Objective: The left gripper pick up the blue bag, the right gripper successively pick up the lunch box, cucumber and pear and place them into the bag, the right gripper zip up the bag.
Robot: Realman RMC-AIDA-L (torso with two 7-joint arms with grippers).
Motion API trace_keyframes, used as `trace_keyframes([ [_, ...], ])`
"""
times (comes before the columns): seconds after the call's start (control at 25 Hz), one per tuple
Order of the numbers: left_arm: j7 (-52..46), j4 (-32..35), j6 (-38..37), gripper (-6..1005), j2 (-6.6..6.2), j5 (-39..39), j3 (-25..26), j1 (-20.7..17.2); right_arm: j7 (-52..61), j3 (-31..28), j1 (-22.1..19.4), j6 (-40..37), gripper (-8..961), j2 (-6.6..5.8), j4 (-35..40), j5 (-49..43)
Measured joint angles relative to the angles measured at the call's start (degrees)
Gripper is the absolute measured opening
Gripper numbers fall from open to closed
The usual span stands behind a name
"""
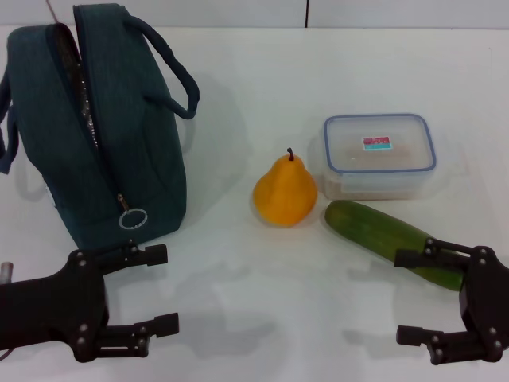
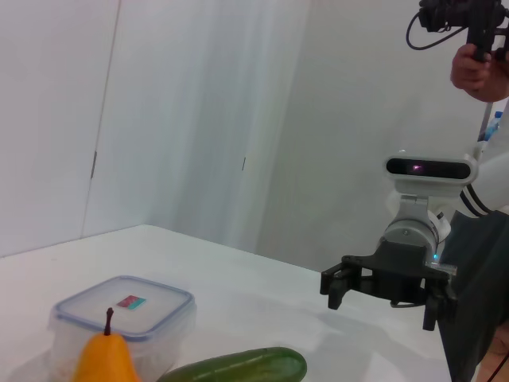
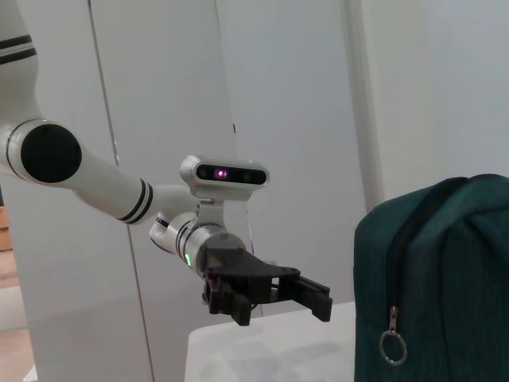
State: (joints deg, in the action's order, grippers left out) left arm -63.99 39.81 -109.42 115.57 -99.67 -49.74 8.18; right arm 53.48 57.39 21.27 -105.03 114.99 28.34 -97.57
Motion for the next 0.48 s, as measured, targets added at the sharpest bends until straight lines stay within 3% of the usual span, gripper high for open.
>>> trace_keyframes([
  [0.48,0.11,0.04,-2.26,879,0.18,0.48,1.88,-0.13,0.06,-0.11,0.09,0.15,863,-0.04,-0.04,0.17],
])
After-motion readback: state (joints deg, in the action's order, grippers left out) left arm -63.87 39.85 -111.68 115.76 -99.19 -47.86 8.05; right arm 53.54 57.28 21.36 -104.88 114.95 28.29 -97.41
